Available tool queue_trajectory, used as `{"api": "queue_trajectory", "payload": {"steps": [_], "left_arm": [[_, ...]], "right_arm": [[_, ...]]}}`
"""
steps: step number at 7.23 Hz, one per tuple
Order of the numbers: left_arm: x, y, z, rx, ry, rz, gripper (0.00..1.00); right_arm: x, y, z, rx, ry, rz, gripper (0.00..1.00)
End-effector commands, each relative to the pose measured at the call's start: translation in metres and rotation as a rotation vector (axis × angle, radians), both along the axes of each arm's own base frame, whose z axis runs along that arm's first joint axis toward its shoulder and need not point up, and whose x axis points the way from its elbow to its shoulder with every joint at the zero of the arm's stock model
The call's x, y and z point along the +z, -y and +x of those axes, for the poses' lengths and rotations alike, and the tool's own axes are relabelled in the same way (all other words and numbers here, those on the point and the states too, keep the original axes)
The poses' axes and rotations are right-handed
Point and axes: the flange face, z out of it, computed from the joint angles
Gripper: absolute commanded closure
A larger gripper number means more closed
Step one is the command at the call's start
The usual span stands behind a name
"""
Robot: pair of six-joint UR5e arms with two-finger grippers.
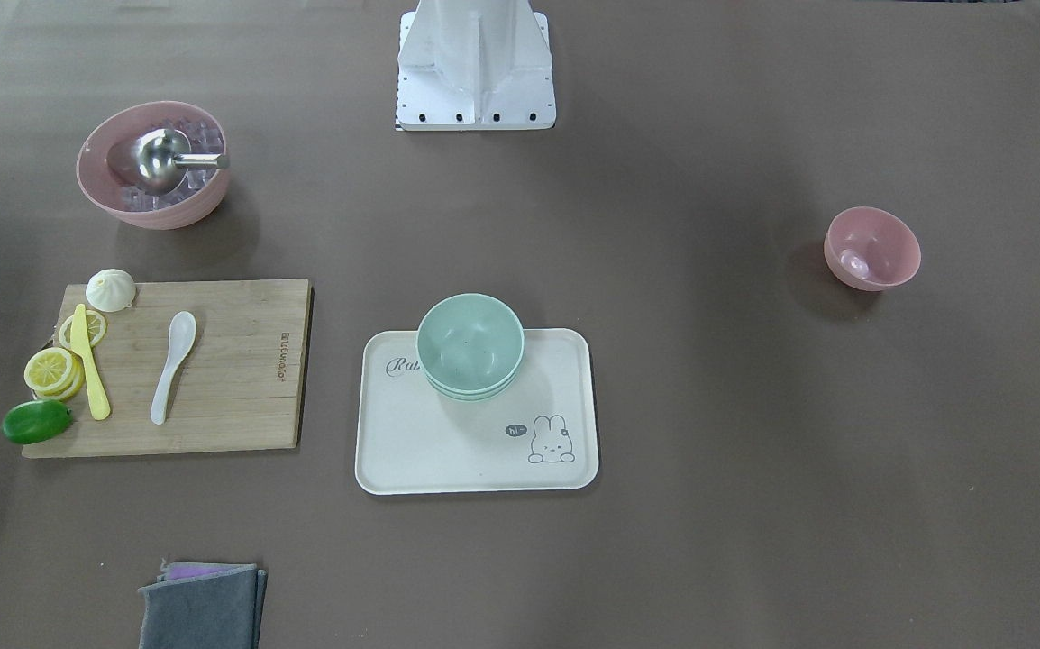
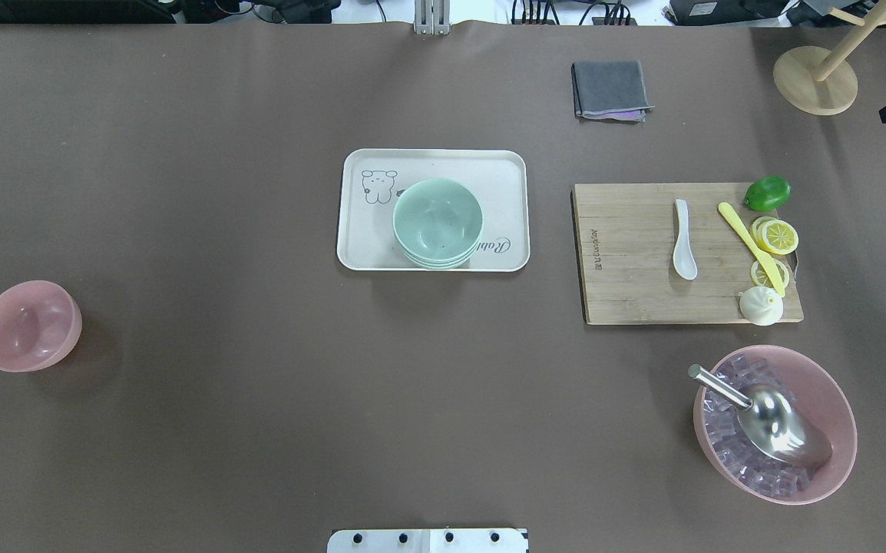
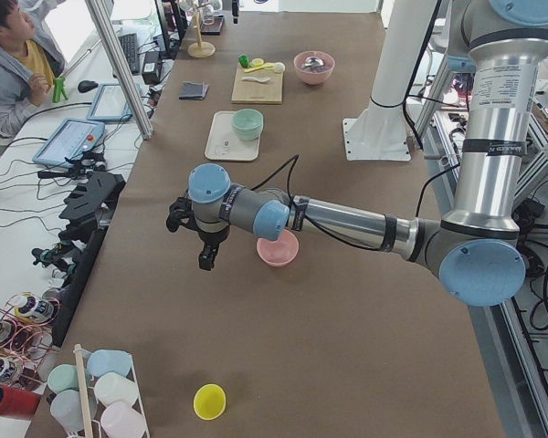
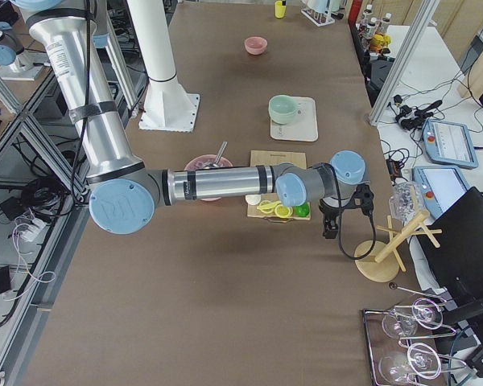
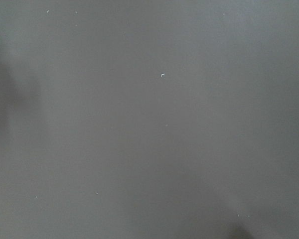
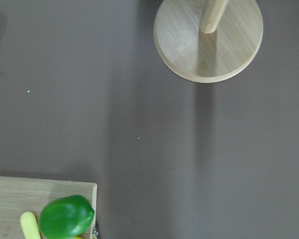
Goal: Stack pink bowl on green and place spoon
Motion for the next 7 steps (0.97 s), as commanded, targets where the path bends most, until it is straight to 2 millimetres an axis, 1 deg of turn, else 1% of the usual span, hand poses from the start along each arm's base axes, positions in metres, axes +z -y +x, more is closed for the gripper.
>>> {"api": "queue_trajectory", "payload": {"steps": [1, 2, 3, 4, 5, 6, 7], "left_arm": [[-0.003, -0.014, 0.0, 0.005, -0.001, 0.023, 0.01], [-0.004, -0.015, 0.001, 0.007, -0.004, 0.035, 0.01], [-0.007, -0.014, 0.002, 0.008, -0.006, 0.062, 0.01], [-0.009, -0.013, 0.004, 0.011, -0.019, 0.062, 0.01], [-0.01, -0.015, 0.003, 0.015, -0.021, 0.069, 0.02], [-0.003, -0.024, 0.003, 0.03, -0.066, 0.028, 0.02], [0.007, -0.027, 0.006, 0.046, -0.103, 0.0, 0.02]], "right_arm": [[-0.009, -0.011, 0.002, 0.007, 0.011, 0.011, 0.0], [-0.008, -0.012, 0.001, 0.007, 0.011, 0.006, 0.0], [-0.011, -0.011, 0.001, 0.008, 0.013, 0.011, 0.0], [-0.007, -0.011, 0.001, 0.008, 0.012, 0.005, 0.0], [-0.014, -0.011, 0.0, 0.006, 0.014, 0.017, 0.0], [-0.017, -0.008, -0.003, 0.004, 0.014, 0.021, 0.0], [-0.02, -0.007, -0.004, 0.002, 0.015, 0.029, 0.0]]}}
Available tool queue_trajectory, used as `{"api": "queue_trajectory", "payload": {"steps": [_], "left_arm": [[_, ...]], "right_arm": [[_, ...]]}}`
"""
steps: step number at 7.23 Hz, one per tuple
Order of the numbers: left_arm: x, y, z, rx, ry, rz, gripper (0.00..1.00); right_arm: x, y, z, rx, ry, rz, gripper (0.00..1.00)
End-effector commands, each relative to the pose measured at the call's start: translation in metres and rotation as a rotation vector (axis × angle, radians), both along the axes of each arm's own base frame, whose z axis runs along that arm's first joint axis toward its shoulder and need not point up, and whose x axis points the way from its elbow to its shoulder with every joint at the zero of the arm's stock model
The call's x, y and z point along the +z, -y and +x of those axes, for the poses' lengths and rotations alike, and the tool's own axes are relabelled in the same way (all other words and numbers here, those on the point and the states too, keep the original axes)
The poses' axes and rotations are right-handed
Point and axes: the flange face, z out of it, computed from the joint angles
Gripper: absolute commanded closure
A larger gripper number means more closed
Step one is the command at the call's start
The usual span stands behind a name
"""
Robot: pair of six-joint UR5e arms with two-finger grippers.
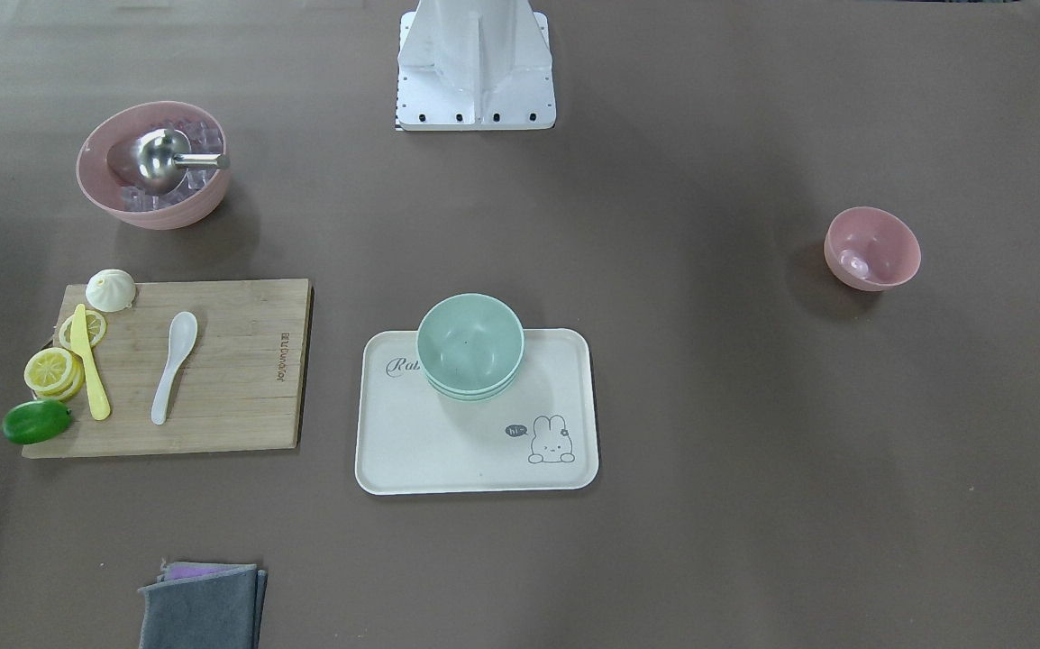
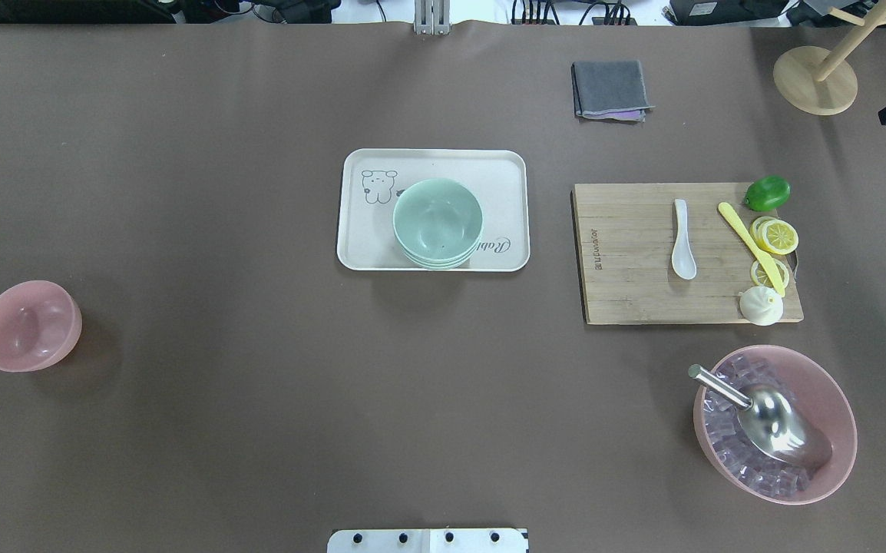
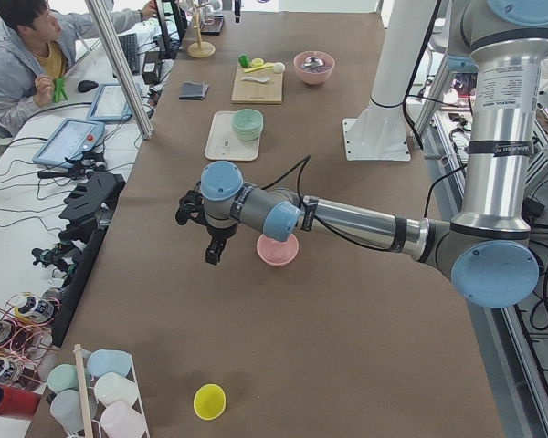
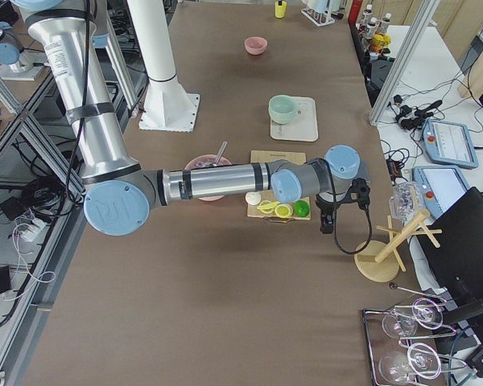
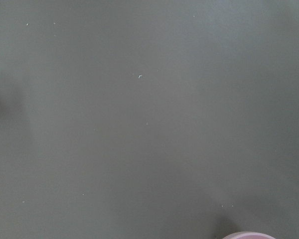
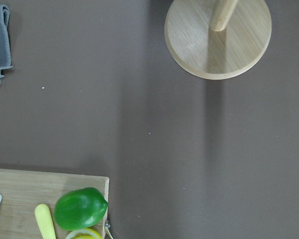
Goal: Stack pink bowl on green and place spoon
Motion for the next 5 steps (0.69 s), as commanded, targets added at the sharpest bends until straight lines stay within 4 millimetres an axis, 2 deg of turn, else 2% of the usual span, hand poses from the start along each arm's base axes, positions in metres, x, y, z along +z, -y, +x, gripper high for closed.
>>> {"api": "queue_trajectory", "payload": {"steps": [1, 3, 5], "left_arm": [[0.006, -0.005, 0.002, 0.02, -0.041, -0.016, 0.02], [0.0, 0.003, -0.001, -0.014, 0.028, 0.009, 0.02], [0.001, 0.005, 0.0, -0.01, 0.027, 0.012, 0.02]], "right_arm": [[-0.012, 0.004, -0.007, -0.011, 0.003, 0.023, 0.0], [-0.019, 0.006, -0.018, -0.024, 0.006, 0.108, 0.0], [-0.014, 0.004, -0.023, -0.031, 0.004, 0.103, 0.0]]}}
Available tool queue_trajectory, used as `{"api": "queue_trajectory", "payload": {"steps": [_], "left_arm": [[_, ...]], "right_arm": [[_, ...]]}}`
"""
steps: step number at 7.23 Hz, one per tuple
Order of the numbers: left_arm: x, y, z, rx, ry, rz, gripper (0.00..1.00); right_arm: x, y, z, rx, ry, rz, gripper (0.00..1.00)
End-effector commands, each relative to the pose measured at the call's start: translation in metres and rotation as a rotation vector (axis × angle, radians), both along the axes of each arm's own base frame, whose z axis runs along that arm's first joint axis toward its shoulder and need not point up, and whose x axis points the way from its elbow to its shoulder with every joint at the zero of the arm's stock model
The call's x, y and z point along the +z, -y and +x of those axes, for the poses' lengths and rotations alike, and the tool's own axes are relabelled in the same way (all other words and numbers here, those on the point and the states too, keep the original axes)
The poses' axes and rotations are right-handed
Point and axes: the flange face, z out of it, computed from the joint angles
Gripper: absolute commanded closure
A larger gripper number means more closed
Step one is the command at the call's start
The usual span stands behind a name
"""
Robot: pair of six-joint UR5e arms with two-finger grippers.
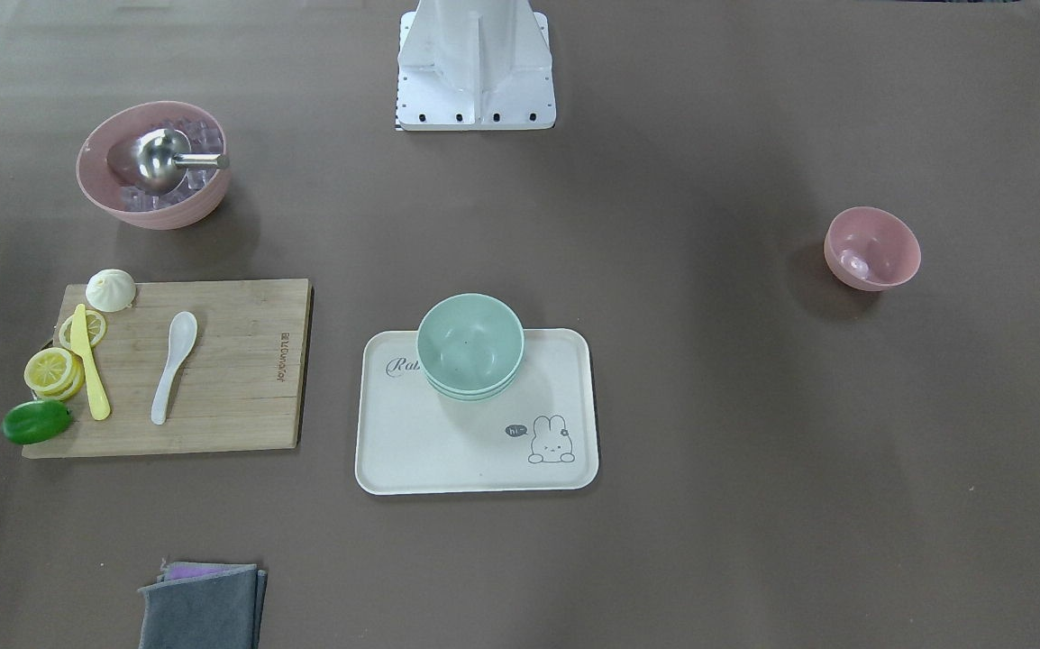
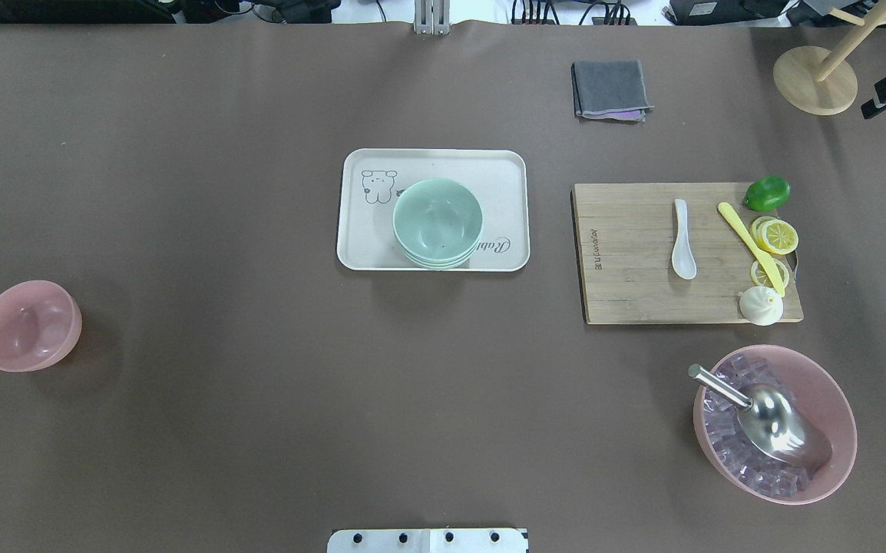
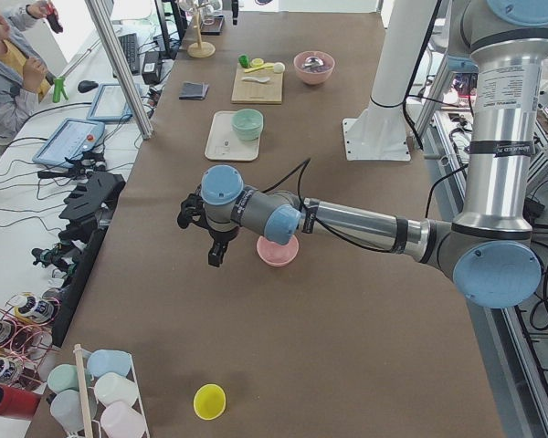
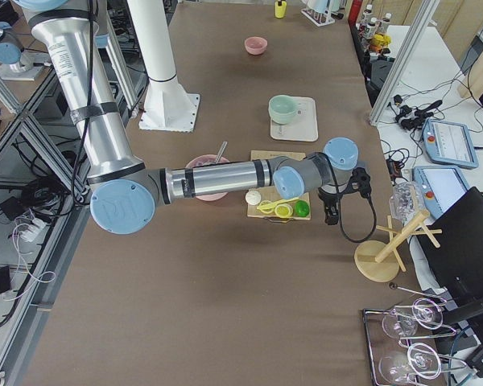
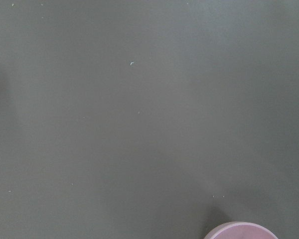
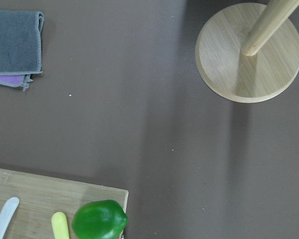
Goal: Stack pink bowl on green and place spoon
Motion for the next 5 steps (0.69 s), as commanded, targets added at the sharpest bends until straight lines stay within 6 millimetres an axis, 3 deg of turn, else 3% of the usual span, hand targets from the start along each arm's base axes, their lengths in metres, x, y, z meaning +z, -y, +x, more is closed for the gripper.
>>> {"api": "queue_trajectory", "payload": {"steps": [1, 3, 5], "left_arm": [[0.0, 0.004, 0.001, 0.001, 0.009, 0.006, 0.02], [-0.009, 0.005, 0.014, 0.025, -0.007, 0.015, 0.02], [-0.005, 0.005, 0.027, 0.05, -0.003, 0.006, 0.02]], "right_arm": [[-0.001, -0.001, -0.012, -0.014, 0.001, 0.006, 0.0], [-0.019, 0.01, -0.019, 0.028, 0.004, -0.018, 0.0], [-0.042, 0.012, -0.066, 0.055, 0.019, -0.084, 0.0]]}}
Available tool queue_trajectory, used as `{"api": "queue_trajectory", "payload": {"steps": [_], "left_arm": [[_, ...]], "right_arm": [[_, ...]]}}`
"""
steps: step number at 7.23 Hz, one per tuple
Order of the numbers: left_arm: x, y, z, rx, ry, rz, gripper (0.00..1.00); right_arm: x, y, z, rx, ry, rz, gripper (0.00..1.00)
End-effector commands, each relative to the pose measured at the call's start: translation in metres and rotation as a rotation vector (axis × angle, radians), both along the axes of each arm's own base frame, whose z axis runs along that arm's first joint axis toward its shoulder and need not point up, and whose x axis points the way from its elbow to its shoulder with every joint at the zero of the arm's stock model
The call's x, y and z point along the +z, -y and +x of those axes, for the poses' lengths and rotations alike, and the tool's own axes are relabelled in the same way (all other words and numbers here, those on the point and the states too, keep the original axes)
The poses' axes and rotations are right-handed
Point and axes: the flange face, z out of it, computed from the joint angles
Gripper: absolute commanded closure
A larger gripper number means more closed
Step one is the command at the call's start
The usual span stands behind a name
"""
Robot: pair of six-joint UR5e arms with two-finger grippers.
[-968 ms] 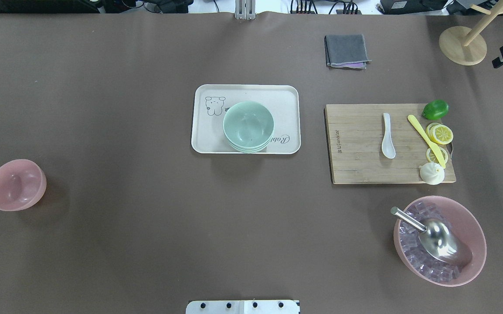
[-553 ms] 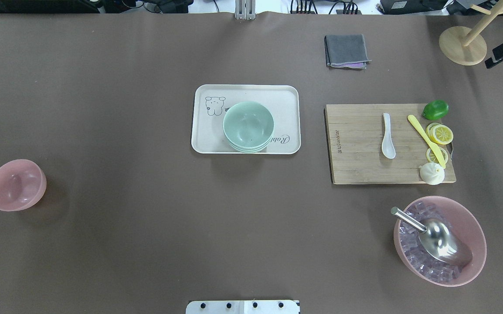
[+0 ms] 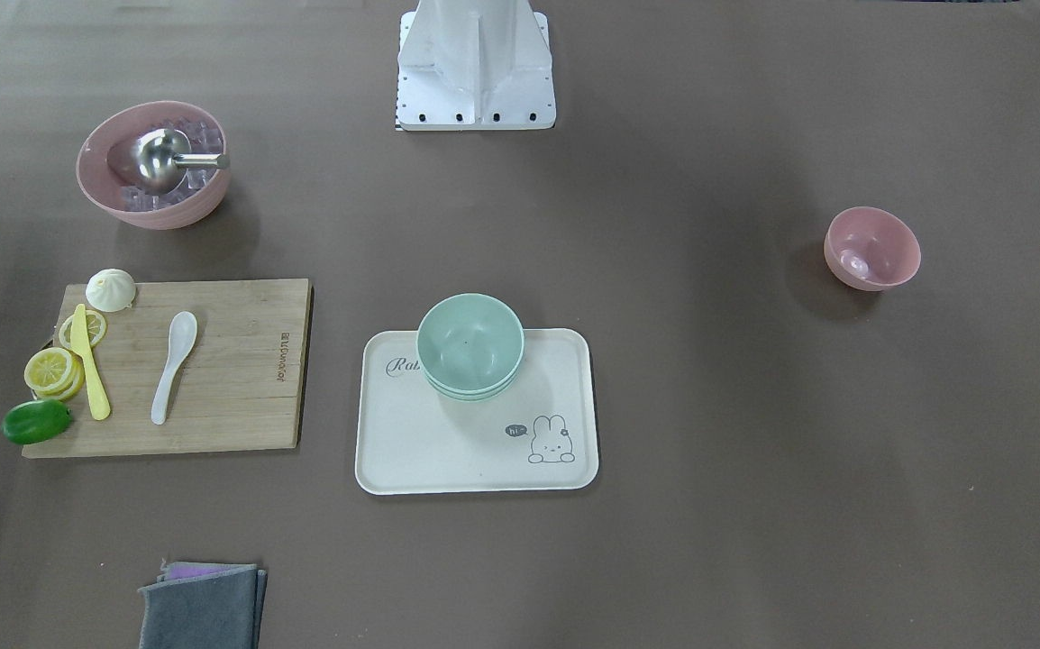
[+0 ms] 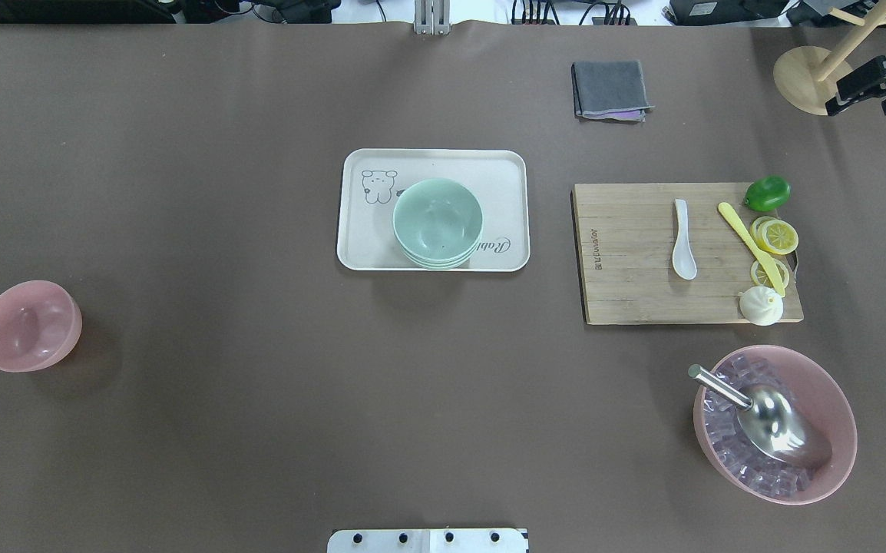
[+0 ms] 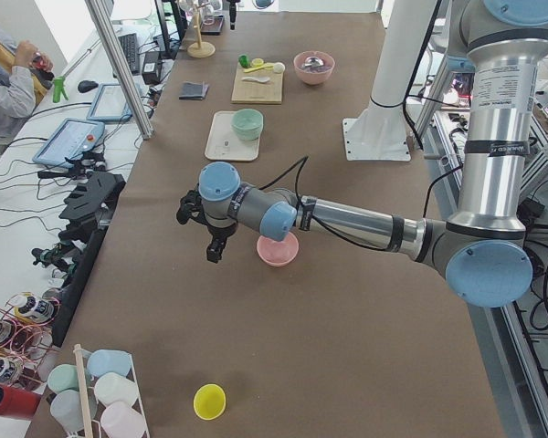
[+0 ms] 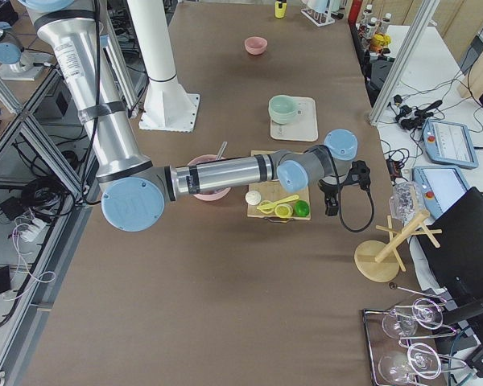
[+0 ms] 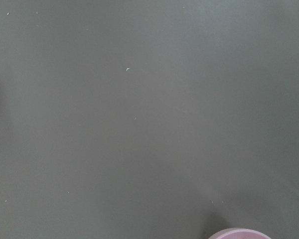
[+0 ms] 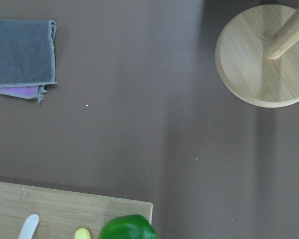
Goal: Stack pink bowl on green and place spoon
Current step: 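Move the left gripper to the pink bowl while the right moves toward the board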
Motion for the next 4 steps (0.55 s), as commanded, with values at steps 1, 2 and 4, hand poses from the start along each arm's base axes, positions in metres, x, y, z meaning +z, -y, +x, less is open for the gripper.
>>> {"api": "queue_trajectory", "payload": {"steps": [1, 2, 4], "left_arm": [[0.003, -0.002, 0.012, 0.024, 0.0, -0.005, 0.02], [-0.002, -0.003, 0.012, 0.024, -0.003, 0.003, 0.02], [-0.007, 0.0, 0.022, -0.024, -0.021, -0.047, 0.02]], "right_arm": [[-0.016, 0.002, -0.031, 0.003, 0.008, -0.026, 0.0], [-0.022, 0.006, -0.036, 0.0, 0.01, -0.023, 0.0], [-0.032, 0.01, -0.05, -0.009, 0.016, -0.023, 0.0]]}}
